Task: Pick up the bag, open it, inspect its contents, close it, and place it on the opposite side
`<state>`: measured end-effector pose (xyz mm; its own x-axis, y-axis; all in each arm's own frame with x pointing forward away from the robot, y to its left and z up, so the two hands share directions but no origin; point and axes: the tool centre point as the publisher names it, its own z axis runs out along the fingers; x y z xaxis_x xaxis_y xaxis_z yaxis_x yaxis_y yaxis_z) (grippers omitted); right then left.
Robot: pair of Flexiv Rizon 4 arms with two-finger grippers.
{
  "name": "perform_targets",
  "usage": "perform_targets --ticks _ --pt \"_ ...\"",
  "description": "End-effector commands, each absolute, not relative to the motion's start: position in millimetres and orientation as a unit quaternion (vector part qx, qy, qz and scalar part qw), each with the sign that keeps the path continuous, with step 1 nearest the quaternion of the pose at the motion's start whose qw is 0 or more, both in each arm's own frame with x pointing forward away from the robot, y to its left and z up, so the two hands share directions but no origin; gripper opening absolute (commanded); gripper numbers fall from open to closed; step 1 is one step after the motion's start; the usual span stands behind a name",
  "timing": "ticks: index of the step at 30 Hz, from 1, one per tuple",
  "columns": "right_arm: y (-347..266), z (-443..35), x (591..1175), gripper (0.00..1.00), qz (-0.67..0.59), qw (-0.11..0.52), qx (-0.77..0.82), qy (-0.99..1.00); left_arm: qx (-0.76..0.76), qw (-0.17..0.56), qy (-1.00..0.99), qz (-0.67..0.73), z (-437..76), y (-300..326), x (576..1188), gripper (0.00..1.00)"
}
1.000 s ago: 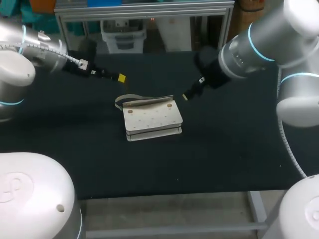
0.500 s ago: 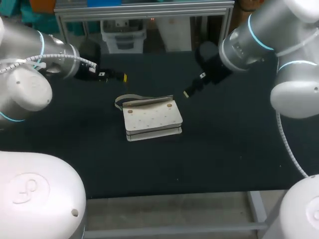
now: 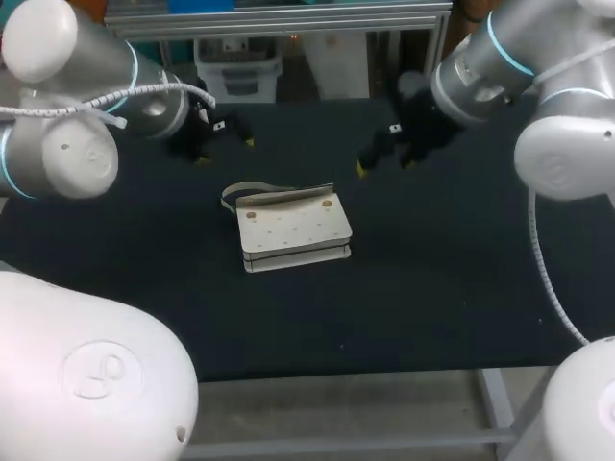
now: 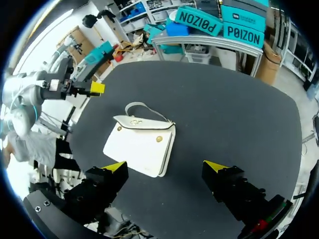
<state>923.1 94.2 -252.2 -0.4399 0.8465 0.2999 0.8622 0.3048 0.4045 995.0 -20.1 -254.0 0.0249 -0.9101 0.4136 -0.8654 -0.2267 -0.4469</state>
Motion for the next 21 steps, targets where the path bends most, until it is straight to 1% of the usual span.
perform_targets --ticks 1,4,7,12,16,21 --pt "93 -244 932 1.0 -0.212 0.063 -0.547 -0.808 -0.858 0.072 0.505 -0.067 -251 -17 1005 1.0" --pt "93 -243 932 1.0 -0.201 0.082 -0.566 -0.796 -0.87 0.039 0.489 -0.047 -253 -14 1005 1.0" --pt "94 -244 931 1.0 -0.195 0.097 -0.582 -0.784 -0.878 -0.013 0.478 -0.029 -255 -8 1007 1.0" --pt "93 -247 930 1.0 -0.195 0.128 -0.605 -0.761 -0.878 -0.08 0.472 -0.012 -269 -7 1003 1.0" --pt "92 -254 930 1.0 -0.189 0.156 -0.611 -0.753 -0.876 -0.101 0.471 -0.016 -278 -10 998 1.0" --pt "92 -262 929 1.0 -0.18 0.169 -0.618 -0.746 -0.868 -0.097 0.484 -0.05 -282 -12 990 1.0"
